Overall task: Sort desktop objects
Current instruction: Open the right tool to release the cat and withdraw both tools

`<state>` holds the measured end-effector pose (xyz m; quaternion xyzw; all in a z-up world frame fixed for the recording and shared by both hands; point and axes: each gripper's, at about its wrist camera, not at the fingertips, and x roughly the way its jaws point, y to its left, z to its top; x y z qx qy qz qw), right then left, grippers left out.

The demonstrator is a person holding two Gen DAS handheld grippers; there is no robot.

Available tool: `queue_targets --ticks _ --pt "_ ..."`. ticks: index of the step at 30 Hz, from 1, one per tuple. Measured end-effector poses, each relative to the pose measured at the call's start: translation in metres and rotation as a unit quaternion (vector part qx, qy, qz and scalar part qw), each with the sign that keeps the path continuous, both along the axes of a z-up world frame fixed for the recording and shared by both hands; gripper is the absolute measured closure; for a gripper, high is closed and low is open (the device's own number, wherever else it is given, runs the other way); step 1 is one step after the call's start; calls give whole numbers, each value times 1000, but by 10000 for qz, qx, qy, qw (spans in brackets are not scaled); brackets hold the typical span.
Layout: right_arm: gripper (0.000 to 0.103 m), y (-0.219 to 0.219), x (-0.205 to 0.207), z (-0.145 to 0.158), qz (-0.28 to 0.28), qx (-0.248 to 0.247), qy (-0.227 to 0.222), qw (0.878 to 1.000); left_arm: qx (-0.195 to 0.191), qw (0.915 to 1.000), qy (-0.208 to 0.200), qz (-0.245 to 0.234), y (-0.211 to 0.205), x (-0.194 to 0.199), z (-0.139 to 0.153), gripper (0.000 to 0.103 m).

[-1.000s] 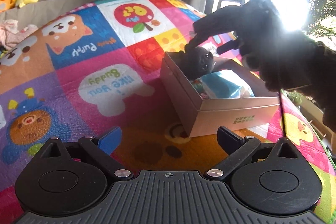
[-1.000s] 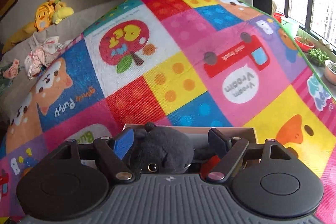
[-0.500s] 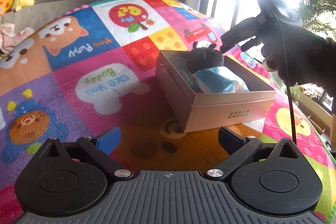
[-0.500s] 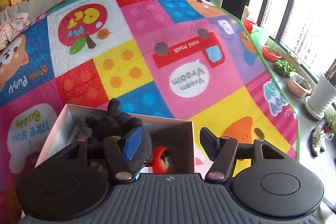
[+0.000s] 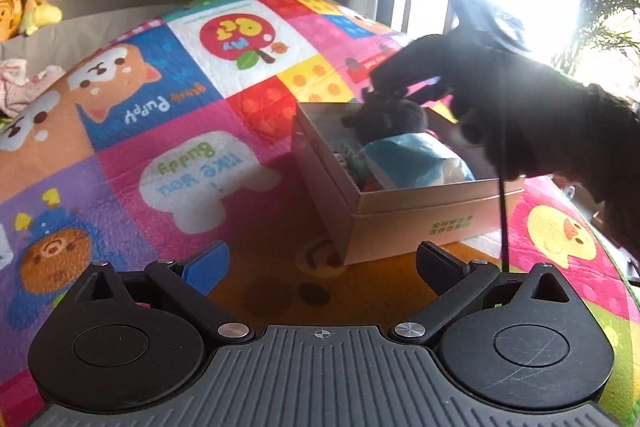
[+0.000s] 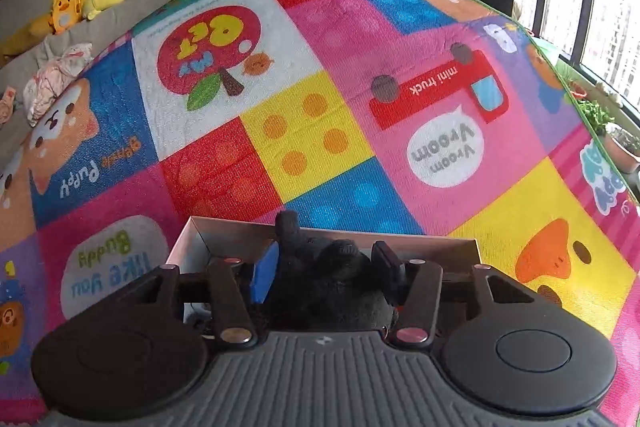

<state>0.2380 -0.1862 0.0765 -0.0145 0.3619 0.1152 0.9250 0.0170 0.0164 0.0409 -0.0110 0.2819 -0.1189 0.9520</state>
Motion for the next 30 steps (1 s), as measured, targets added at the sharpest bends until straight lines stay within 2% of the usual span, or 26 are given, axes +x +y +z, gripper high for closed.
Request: queue_targets --ticks 4,7,11,14,15,17,18,20,22,26,28,30 --pt "49 -33 -11 2 107 201 -12 9997 -61 9999 99 98 -1 9 -5 0" --pt "46 -30 -5 -11 3 360 224 9991 -142 9997 159 -101 -17 16 -7 0" --pt "45 -20 -6 -9 43 281 167 9995 252 9995 -6 -199 -30 9 -10 0" --pt "43 -36 -27 8 9 389 -204 9990 498 9987 -73 -19 -25 6 -10 0" --pt "40 -43 -37 13 -21 433 -339 9985 530 9986 -50 51 -22 7 -11 0" --pt "16 -65 -66 22 -219 580 -646 9960 459 9989 15 115 -19 12 -10 0" --pt "12 -74 -77 22 -329 646 -688 9950 383 9992 26 86 -19 15 -9 0" --pt "2 -96 -96 15 -485 953 -490 9931 293 9995 -33 -96 -26 23 -7 0" --pt "0 -112 -102 5 -550 1436 -111 9880 354 9989 -45 -288 -40 33 -9 0" --pt "0 -126 -93 -18 -587 2532 664 9633 610 9971 39 -447 -64 51 -16 0" --pt "0 -119 -86 -24 -421 2697 833 9584 616 9969 103 -470 -68 55 -17 0" --pt "0 -105 -84 -23 -494 2438 752 9657 571 9973 158 -435 -66 57 -18 0"
